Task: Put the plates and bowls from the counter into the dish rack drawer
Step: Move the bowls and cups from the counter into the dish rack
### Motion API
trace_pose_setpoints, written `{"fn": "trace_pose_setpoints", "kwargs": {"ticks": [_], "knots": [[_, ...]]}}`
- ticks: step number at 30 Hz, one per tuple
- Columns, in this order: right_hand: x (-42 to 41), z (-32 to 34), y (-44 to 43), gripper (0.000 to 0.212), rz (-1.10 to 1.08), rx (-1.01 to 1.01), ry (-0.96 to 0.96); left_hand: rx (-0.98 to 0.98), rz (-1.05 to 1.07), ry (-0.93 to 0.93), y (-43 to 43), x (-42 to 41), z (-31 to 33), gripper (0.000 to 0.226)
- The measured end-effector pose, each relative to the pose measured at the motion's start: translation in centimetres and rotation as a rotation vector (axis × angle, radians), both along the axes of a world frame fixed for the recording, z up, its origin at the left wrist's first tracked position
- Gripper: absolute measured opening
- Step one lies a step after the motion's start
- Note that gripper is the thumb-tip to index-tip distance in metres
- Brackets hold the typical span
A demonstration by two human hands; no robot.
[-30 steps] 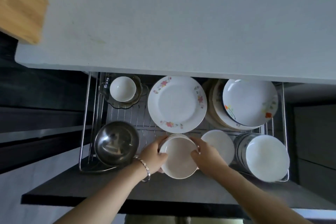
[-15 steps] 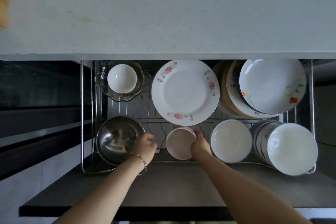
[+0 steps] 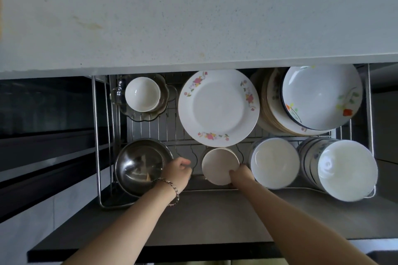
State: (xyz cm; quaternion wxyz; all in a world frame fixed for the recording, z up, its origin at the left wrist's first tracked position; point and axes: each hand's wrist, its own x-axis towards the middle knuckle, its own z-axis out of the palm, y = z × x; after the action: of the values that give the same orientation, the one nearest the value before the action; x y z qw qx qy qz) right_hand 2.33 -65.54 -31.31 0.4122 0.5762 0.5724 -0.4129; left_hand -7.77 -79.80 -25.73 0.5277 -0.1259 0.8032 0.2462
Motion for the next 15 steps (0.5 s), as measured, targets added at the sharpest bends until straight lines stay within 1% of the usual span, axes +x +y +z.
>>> {"fn": "trace_pose_setpoints", "kwargs": {"ticks": [3, 6, 9, 12, 14, 15], "knots": [[-0.1, 1.3, 0.8, 0.035, 0.079, -0.068, -0.015, 0.014, -0.015, -0.006, 0.5, -0.2, 0.7, 0.028], [-1.1, 4.0, 1.9, 0.036, 0.232, -0.037, 0.045, 0.064, -0.031, 0.036, 1.8, -1.5, 2.6, 0.027], [-3.7, 8.3, 3.5, 0.041, 0.399, -0.056, 0.186, 0.126, -0.070, 0.139, 3.4, -4.4, 6.0, 0.024], [-7.7, 13.8, 5.8, 0.043, 0.450, -0.089, 0.334, 0.225, -0.042, 0.293, 5.0, -8.6, 10.6, 0.021], [-11.0, 17.6, 7.5, 0.038, 0.465, -0.076, 0.473, 0.290, -0.027, 0.403, 6.1, -11.9, 13.9, 0.020], [-12.9, 19.6, 8.5, 0.034, 0.439, -0.075, 0.558, 0.318, -0.028, 0.456, 6.7, -13.7, 15.5, 0.020]]}}
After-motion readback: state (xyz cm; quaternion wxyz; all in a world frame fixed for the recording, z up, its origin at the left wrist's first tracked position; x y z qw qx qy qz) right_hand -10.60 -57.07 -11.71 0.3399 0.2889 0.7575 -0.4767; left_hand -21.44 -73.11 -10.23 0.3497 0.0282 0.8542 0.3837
